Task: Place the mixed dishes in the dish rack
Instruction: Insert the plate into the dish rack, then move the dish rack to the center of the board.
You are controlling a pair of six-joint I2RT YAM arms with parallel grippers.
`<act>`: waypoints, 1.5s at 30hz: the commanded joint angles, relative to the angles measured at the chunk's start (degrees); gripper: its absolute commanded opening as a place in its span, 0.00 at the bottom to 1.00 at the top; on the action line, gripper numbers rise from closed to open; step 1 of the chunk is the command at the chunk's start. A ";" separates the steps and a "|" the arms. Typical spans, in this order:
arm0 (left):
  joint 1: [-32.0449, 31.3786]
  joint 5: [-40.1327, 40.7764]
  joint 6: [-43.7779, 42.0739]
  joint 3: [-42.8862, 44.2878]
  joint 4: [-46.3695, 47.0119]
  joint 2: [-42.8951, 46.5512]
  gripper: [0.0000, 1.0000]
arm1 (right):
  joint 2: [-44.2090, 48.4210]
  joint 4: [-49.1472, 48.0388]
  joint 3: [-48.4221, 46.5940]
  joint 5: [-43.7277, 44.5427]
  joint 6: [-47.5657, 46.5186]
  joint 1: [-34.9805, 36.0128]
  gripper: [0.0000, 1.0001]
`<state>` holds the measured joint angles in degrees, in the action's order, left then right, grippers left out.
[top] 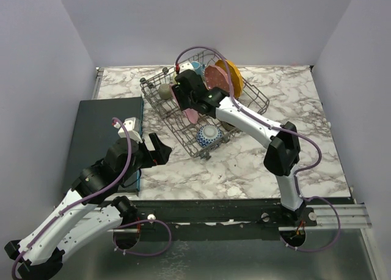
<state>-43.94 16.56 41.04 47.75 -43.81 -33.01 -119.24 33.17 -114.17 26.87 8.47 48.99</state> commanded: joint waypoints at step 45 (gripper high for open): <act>0.31 0.67 -0.52 -0.48 0.86 -0.78 0.99 | 43.55 0.85 49.51 -13.77 35.07 0.23 0.76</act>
<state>-43.94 16.58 41.06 47.75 -43.81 -34.28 -77.38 33.23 -66.35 14.81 36.77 49.06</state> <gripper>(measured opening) 0.988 0.750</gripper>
